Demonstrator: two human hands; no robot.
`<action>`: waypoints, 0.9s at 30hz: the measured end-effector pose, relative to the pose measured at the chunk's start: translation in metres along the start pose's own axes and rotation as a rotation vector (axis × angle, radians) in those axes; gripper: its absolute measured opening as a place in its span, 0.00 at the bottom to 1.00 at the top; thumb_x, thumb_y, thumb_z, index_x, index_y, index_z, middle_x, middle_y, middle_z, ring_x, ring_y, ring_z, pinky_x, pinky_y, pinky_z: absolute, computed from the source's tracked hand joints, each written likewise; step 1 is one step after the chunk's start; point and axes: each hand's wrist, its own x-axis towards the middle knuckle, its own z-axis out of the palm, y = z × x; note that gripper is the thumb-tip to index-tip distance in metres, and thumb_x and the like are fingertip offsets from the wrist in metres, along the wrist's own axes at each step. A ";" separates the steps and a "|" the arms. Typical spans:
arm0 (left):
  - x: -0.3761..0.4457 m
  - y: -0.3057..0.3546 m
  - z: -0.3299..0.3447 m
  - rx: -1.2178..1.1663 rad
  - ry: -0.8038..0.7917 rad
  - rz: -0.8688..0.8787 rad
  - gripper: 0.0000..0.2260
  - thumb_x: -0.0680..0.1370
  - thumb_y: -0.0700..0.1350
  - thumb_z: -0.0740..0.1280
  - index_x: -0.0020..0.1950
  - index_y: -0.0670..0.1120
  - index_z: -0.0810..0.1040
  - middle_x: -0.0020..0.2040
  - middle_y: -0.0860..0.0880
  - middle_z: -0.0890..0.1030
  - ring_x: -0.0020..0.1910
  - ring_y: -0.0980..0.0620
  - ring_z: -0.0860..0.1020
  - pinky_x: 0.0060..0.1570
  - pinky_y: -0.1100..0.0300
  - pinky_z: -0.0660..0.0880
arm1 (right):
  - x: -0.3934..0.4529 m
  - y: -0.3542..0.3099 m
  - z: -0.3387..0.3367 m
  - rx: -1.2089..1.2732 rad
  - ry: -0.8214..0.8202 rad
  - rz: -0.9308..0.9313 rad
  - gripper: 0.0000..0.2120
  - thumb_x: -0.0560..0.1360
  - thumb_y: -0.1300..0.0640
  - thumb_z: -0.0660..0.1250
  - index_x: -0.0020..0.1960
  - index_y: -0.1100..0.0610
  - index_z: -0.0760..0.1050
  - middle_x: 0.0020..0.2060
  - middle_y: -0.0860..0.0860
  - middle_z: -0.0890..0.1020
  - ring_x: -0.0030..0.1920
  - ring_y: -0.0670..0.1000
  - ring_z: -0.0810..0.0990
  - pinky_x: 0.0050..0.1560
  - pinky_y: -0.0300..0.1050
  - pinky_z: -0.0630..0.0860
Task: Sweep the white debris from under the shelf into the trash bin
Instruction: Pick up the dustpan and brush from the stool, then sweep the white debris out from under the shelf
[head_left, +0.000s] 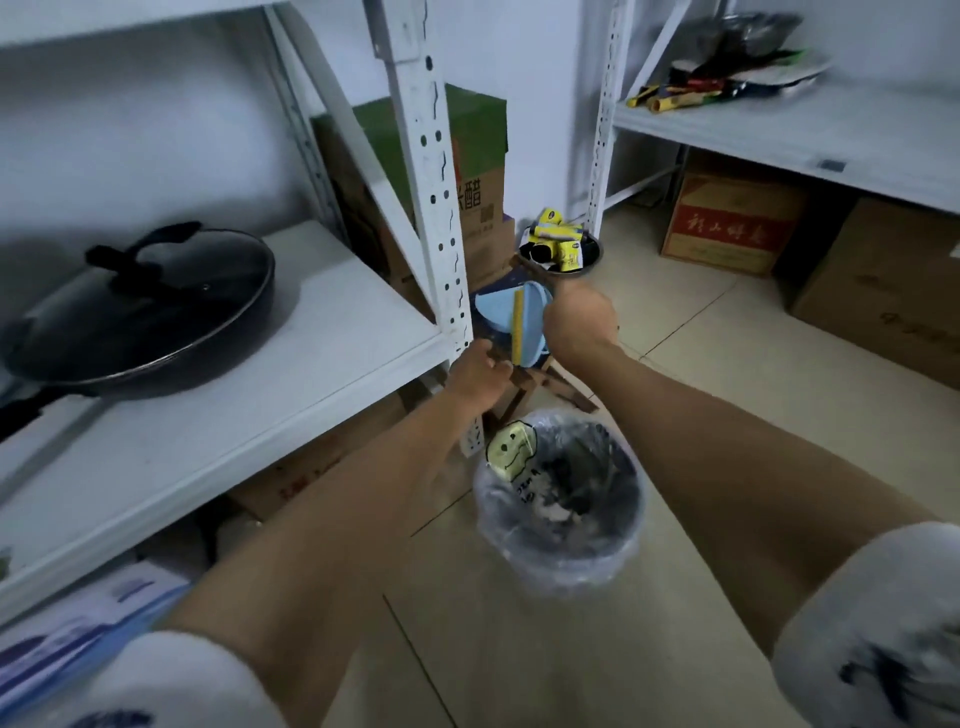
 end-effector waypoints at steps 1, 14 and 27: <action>-0.015 -0.001 -0.007 0.007 -0.009 -0.003 0.18 0.79 0.46 0.64 0.68 0.43 0.68 0.64 0.40 0.77 0.61 0.39 0.77 0.64 0.42 0.74 | -0.014 -0.002 -0.004 -0.006 -0.014 -0.017 0.11 0.77 0.65 0.59 0.56 0.66 0.74 0.55 0.64 0.79 0.56 0.64 0.79 0.51 0.53 0.77; -0.211 -0.102 -0.135 0.024 0.183 -0.050 0.04 0.77 0.39 0.66 0.52 0.45 0.75 0.46 0.49 0.76 0.45 0.50 0.76 0.38 0.73 0.72 | -0.181 -0.100 0.009 -0.039 -0.154 -0.287 0.09 0.76 0.64 0.62 0.53 0.67 0.75 0.52 0.65 0.81 0.54 0.64 0.80 0.51 0.53 0.77; -0.265 -0.223 -0.217 0.214 0.595 -0.144 0.15 0.80 0.43 0.62 0.66 0.40 0.73 0.63 0.39 0.77 0.62 0.39 0.75 0.60 0.54 0.71 | -0.280 -0.224 0.106 0.253 -0.401 -0.428 0.11 0.78 0.60 0.60 0.54 0.63 0.78 0.52 0.61 0.81 0.54 0.62 0.79 0.54 0.53 0.75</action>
